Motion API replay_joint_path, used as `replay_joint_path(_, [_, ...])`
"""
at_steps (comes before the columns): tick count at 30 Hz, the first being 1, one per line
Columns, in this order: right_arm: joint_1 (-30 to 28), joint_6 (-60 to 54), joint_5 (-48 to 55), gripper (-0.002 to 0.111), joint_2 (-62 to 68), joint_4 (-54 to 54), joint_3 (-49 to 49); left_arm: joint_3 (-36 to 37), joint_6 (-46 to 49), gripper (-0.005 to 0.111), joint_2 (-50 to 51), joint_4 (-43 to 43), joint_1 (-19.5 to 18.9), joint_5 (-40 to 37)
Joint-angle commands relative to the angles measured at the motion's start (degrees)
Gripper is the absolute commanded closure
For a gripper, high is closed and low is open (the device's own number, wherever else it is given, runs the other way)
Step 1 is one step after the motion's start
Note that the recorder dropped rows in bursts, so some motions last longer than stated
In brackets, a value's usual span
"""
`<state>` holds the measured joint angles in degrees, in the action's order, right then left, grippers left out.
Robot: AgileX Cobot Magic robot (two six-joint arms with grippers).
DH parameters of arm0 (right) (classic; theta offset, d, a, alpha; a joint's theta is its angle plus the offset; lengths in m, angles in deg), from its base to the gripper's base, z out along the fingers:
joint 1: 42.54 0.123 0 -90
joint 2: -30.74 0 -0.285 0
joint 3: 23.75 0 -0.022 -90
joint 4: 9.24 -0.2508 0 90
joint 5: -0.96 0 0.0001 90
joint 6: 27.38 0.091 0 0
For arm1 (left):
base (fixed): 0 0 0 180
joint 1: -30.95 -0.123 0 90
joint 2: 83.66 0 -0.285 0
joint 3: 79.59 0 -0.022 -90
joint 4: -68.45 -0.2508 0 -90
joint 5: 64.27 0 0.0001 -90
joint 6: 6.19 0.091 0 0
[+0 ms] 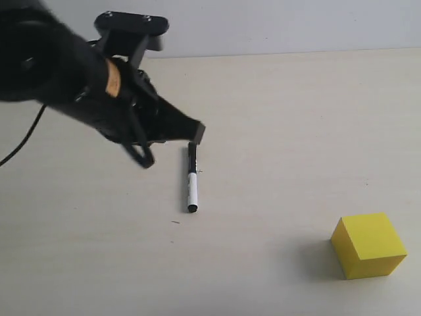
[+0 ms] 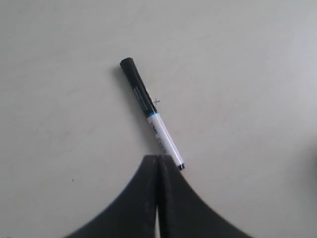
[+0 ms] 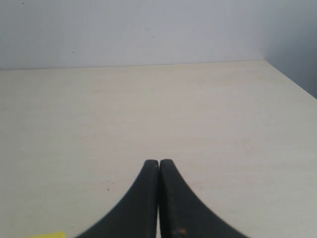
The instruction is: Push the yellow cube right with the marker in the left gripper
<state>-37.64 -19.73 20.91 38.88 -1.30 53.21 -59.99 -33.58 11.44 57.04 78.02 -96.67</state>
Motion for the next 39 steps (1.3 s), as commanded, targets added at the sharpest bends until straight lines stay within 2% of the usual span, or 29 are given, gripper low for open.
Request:
replay_joint_path(1, [-0.2, 0.2, -0.8, 0.108, -0.4, -0.1, 0.3, 13.0, 1.8, 0.107, -11.7, -0.2, 0.5, 13.2])
replay_joint_path(5, [-0.2, 0.2, -0.8, 0.108, -0.4, -0.1, 0.3, 22.4, 1.9, 0.107, -23.1, -0.4, 0.5, 22.0])
replay_joint_path(11, [-0.2, 0.2, -0.6, 0.108, -0.4, -0.1, 0.3, 29.9, 1.8, 0.107, -37.1, -0.4, 0.5, 19.6])
replay_joint_path(18, [-0.2, 0.2, -0.6, 0.108, -0.4, -0.1, 0.3, 30.4, 1.8, 0.107, -44.0, -0.4, 0.5, 18.4])
replay_joint_path(27, [-0.2, 0.2, -0.6, 0.108, -0.4, -0.1, 0.3, 30.4, 1.8, 0.107, -44.6, -0.4, 0.5, 18.4])
replay_joint_path(29, [-0.2, 0.2, -0.6, 0.108, -0.4, -0.1, 0.3, 30.4, 1.8, 0.107, -44.7, -0.4, -0.8, 18.4])
replay_joint_path(31, [-0.2, 0.2, -0.6, 0.108, -0.4, -0.1, 0.3, 30.4, 1.9, 0.107, -46.1, -0.4, -4.1, 18.4])
replay_joint_path(33, [-0.2, 0.2, -0.6, 0.108, -0.4, -0.1, 0.3, 30.4, 2.3, 0.107, -48.6, -0.9, -9.2, 18.2])
replay_joint_path(36, [-0.2, 0.2, -0.6, 0.108, -0.4, -0.1, 0.3, 31.3, 2.3, 0.107, -55.0, -0.9, -19.3, 14.7])
replay_joint_path(39, [-0.2, 0.2, -0.6, 0.108, -0.4, -0.1, 0.3, 33.5, 2.3, 0.107, -62.9, -1.7, -27.5, 12.4])
